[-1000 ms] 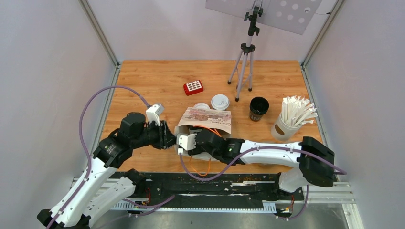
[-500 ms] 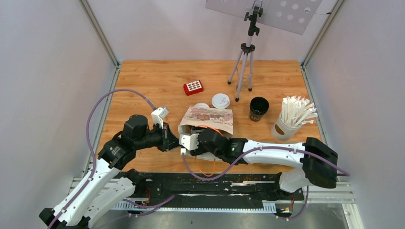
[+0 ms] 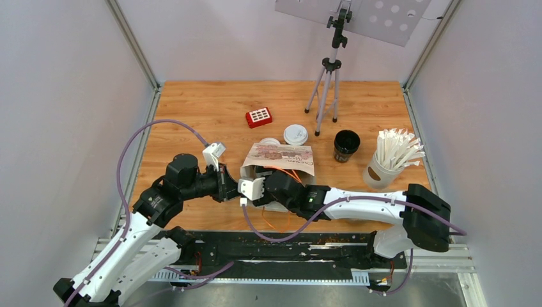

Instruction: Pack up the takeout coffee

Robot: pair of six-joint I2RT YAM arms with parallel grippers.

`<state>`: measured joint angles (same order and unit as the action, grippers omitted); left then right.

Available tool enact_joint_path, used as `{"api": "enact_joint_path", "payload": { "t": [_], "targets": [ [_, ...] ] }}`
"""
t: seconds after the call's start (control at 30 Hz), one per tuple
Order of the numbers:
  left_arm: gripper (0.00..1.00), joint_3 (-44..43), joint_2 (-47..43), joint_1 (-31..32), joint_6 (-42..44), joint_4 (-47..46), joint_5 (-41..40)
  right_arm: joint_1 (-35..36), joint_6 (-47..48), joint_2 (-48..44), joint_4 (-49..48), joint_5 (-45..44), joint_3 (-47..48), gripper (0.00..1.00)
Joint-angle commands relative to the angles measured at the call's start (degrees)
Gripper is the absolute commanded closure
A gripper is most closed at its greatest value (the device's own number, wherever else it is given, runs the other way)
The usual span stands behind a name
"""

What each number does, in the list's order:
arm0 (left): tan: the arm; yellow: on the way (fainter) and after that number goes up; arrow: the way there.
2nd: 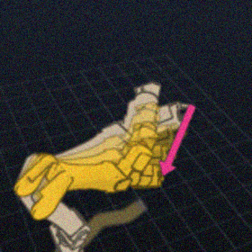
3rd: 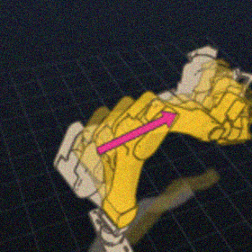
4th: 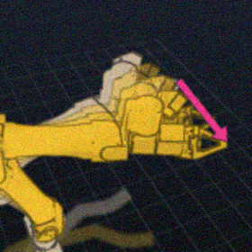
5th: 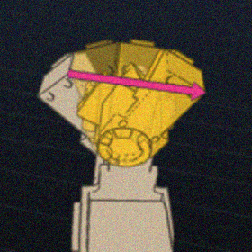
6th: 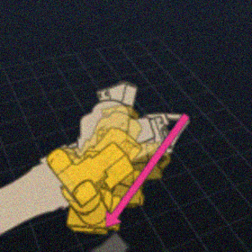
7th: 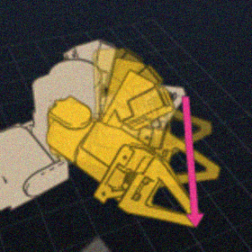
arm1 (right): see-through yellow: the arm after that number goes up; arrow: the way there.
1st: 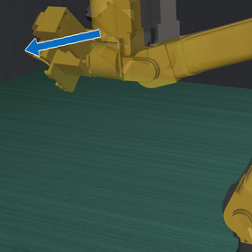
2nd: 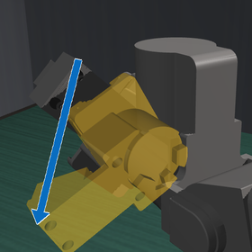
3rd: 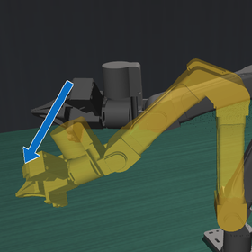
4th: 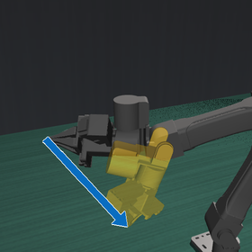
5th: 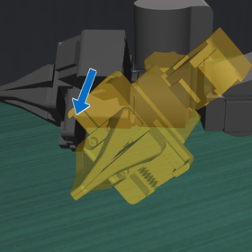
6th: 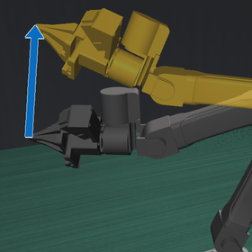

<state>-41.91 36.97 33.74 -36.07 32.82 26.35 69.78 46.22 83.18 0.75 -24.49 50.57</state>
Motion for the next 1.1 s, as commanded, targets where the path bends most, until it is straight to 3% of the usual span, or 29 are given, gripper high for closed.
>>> {"api": "enact_joint_path", "payload": {
  "t": [0.0, 0.37, 1.07],
  "targets": [
    [1.0, -0.1, -0.8, 0.3, -1.3, -2.9, 1.8, -0.4, 1.9, 1.2, -4.1, -2.7, 0.1, 0.26],
    [1.0, 0.3, -0.7, 0.3, -3.9, -4.3, 2.1, -0.9, 3.3, 4.0, -7.7, -5.5, -1.8, 0.25],
    [1.0, -0.8, -1.4, 0.2, -9.8, -5.1, 2.8, -0.9, -0.5, -2.4, 3.9, -2.3, -1.5, 0.25]
  ]
}}
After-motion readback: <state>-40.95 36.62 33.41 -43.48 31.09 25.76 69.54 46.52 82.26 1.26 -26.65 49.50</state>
